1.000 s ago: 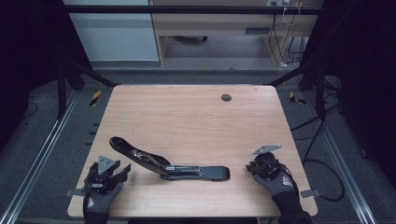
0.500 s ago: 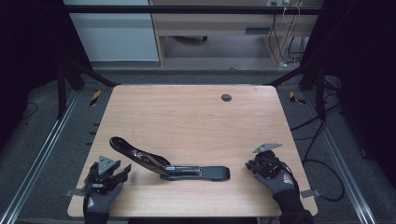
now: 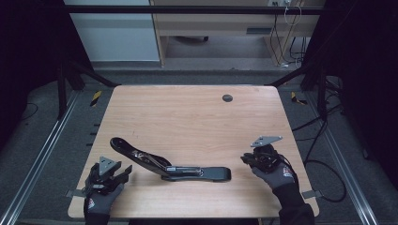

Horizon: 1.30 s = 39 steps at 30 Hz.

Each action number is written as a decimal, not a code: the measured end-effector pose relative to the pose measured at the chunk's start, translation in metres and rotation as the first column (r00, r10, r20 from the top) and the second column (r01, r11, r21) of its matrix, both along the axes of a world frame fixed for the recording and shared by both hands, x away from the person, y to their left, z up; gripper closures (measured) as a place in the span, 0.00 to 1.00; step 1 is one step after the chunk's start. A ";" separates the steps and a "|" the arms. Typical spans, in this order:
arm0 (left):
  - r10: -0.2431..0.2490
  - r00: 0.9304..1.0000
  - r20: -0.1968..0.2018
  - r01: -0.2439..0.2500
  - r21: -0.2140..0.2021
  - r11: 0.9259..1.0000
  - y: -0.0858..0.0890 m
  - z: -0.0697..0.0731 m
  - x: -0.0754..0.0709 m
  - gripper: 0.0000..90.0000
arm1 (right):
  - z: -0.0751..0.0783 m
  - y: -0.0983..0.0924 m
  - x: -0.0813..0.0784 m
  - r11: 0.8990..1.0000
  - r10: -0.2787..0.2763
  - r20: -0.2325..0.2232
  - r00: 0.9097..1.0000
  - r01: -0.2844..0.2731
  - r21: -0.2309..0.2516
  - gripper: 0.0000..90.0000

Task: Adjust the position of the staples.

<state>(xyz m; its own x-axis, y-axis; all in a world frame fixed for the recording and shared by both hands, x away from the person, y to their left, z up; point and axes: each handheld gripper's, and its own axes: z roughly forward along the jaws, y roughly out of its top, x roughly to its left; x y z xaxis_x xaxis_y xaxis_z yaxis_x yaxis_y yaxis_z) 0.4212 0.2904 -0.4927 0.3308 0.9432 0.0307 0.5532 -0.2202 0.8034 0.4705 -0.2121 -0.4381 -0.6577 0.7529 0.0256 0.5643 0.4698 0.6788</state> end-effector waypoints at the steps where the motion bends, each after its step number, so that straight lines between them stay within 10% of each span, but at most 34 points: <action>1: 0.000 1.000 0.000 0.000 -0.001 1.000 0.000 0.000 0.000 0.57 | 0.002 0.002 0.001 1.000 0.011 0.002 1.000 -0.011 -0.002 0.87; 17: -0.003 1.000 -0.007 0.003 0.005 1.000 -0.001 -0.001 0.001 0.57 | 0.019 0.034 0.012 0.991 0.133 0.038 0.990 -0.134 0.017 0.87; 39: -0.005 1.000 -0.011 0.005 0.002 1.000 0.000 -0.002 0.001 0.56 | 0.035 0.082 0.025 0.945 0.325 0.044 0.945 -0.326 0.020 0.87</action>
